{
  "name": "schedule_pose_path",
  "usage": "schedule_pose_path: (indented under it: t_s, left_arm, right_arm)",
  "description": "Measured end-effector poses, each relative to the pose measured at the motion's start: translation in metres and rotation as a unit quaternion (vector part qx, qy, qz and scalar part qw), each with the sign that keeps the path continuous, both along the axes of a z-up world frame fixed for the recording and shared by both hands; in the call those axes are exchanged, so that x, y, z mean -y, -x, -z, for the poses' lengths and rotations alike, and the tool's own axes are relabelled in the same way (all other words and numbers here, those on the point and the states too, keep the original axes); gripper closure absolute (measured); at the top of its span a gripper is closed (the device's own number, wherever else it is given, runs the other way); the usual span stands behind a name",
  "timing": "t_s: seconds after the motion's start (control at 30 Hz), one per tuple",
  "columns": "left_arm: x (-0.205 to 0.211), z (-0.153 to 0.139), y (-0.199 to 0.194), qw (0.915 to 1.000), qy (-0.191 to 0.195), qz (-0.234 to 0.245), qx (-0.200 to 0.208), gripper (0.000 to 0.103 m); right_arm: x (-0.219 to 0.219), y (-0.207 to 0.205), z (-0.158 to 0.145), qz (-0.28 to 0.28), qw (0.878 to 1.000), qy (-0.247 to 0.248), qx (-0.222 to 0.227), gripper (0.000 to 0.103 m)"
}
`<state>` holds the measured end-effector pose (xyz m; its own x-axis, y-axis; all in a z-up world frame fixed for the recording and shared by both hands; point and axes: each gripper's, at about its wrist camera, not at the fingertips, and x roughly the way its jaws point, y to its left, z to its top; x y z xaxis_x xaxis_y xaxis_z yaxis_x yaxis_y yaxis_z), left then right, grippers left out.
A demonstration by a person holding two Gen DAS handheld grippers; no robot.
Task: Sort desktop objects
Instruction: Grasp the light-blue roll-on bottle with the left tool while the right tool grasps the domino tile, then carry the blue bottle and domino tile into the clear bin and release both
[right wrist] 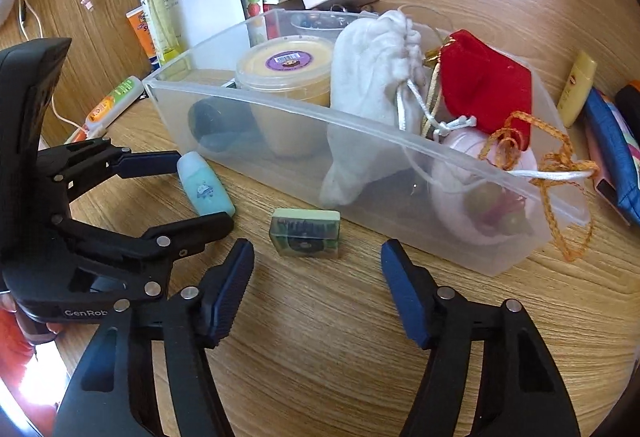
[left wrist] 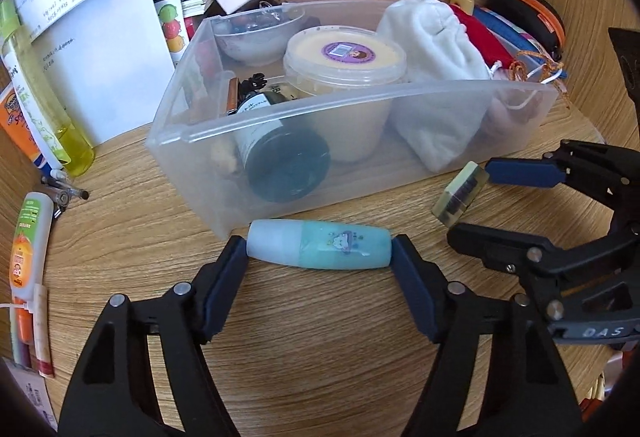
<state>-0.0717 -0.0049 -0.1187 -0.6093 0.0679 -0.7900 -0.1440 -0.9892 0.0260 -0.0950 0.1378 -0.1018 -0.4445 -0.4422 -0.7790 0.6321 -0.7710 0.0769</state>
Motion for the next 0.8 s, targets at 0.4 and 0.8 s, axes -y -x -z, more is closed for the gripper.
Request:
schedule_pose_path:
  t_s: [0.4,0.8]
  left_arm:
    - [0.014,-0.006,-0.012,0.9997,-0.011,-0.008,-0.02,0.031]
    - [0.003,-0.018,-0.024,0.9978,-0.006,-0.02,-0.063,0.031]
  right_arm:
    - [0.007,0.006,0.002,-0.004,1.0,0.011,0.003,0.071]
    - [-0.016,-0.005,-0.016,0.009,0.999,0.042,-0.006,0.072]
